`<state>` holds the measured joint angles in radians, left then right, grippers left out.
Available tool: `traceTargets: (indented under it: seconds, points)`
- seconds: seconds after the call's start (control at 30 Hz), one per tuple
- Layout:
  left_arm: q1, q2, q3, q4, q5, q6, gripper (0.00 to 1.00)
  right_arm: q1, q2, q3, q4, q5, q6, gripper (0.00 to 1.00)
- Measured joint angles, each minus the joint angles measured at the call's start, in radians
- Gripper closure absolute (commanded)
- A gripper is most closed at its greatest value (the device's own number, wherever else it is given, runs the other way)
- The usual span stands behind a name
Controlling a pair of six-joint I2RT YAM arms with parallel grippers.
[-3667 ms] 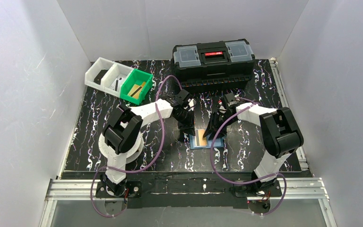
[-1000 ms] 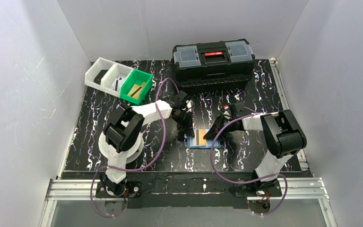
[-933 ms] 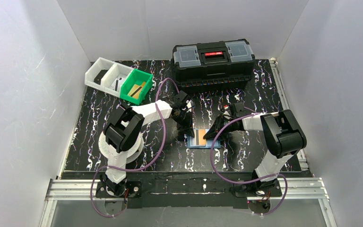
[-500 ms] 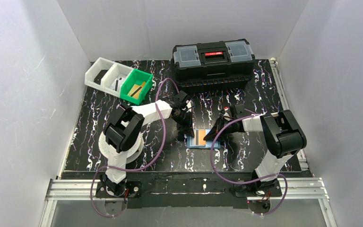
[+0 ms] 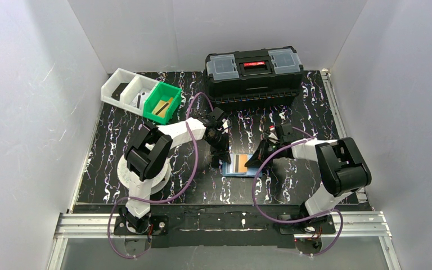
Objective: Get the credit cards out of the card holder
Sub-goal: Remove the credit card from the card holder.
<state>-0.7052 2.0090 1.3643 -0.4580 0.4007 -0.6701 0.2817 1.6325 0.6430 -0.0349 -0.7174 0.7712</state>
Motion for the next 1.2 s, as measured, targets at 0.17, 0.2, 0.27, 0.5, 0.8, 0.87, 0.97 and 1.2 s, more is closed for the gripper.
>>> traceTargets:
  seconds: [0.17,0.2,0.27,0.5,0.8,0.87,0.97,1.2]
  points:
    - [0.000,0.006,0.010,-0.014,0.000,0.000,1.00,-0.001,-0.029,0.000,-0.046,0.039,-0.023,0.96]
    - [0.000,0.007,0.011,-0.016,-0.001,0.000,1.00,-0.001,-0.033,0.000,-0.052,0.044,-0.027,0.96]
    - [0.000,0.008,0.013,-0.018,-0.001,0.000,1.00,-0.001,-0.043,0.000,-0.070,0.060,-0.037,0.96]
    - [0.000,0.010,0.017,-0.023,0.000,0.001,1.00,-0.007,-0.062,0.000,-0.102,0.084,-0.059,0.99]
    - [0.000,0.010,0.018,-0.024,0.000,0.001,1.00,-0.020,-0.116,0.000,-0.151,0.109,-0.077,0.99]
    - [0.000,0.010,0.019,-0.026,-0.001,0.002,1.00,-0.023,-0.134,0.000,-0.165,0.118,-0.082,0.99]
    - [0.000,0.010,0.019,-0.026,-0.001,0.004,1.00,-0.026,-0.161,0.000,-0.189,0.130,-0.091,0.99]
    - [0.000,0.010,0.023,-0.034,-0.002,0.008,1.00,-0.029,-0.205,0.000,-0.233,0.141,-0.098,0.99]
